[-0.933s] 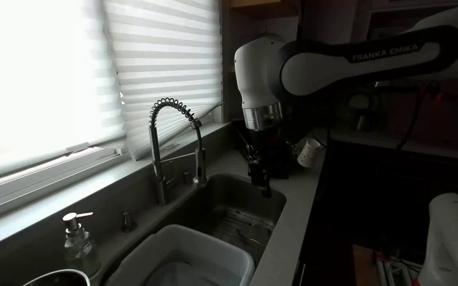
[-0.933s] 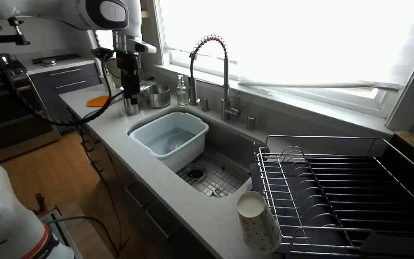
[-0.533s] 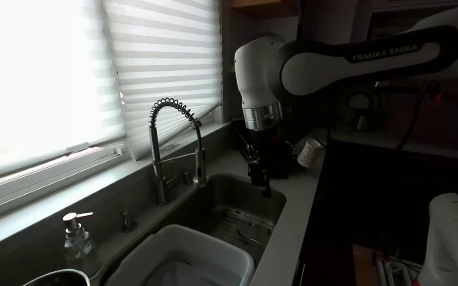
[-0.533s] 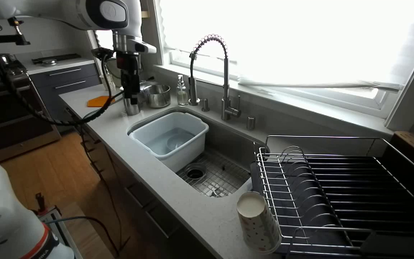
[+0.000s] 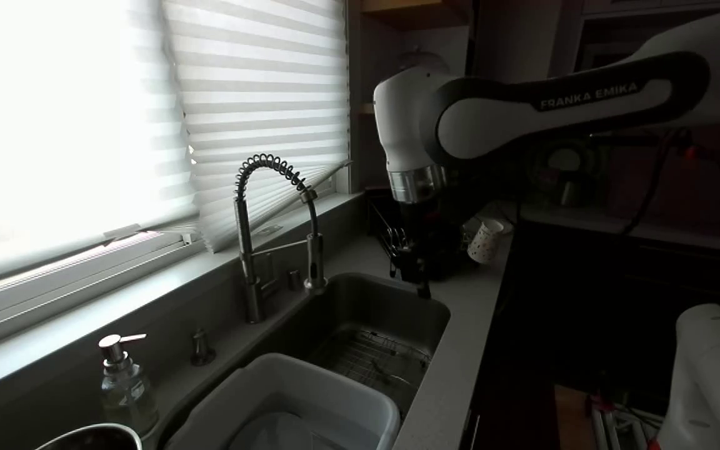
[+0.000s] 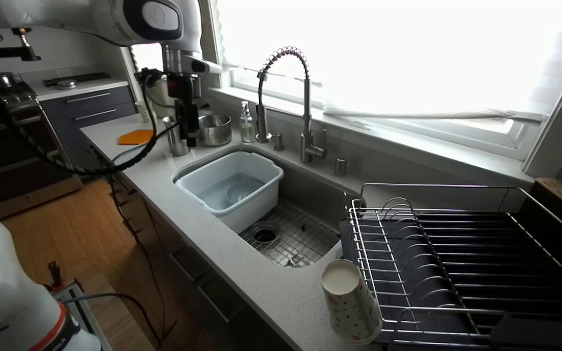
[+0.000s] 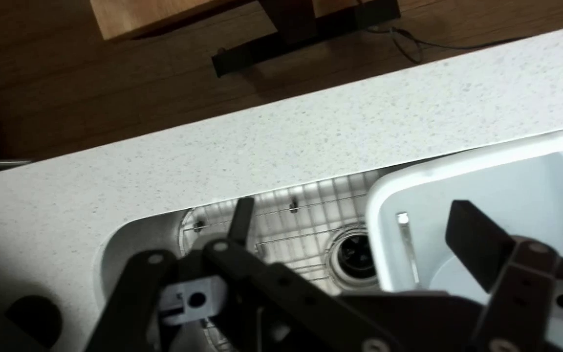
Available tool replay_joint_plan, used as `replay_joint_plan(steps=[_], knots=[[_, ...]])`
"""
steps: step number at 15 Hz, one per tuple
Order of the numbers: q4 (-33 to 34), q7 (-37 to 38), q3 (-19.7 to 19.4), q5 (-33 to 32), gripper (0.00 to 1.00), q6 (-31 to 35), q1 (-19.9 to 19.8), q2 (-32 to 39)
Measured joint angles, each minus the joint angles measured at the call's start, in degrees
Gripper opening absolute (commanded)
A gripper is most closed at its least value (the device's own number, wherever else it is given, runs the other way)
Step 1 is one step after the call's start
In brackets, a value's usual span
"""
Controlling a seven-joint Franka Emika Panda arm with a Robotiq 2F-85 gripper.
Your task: Place the coffee cup upright
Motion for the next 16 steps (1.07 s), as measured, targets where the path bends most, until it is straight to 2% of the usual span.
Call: replay_joint_plan(steps=[5,9,13,16], knots=[[-1.3,0.9,-4.6,-14.0,1.0,0.5,-4.7,-1.7],[-3.3,0.9,-9.0,-23.4,1.0,7.0,-8.8,-4.5],[-6.4,1.0,-12.9,-27.0,1.0,14.6,-12.3,-7.3],[-7.5,1.0,-13.3,-27.2,1.0,15.7,-12.8,-8.1]])
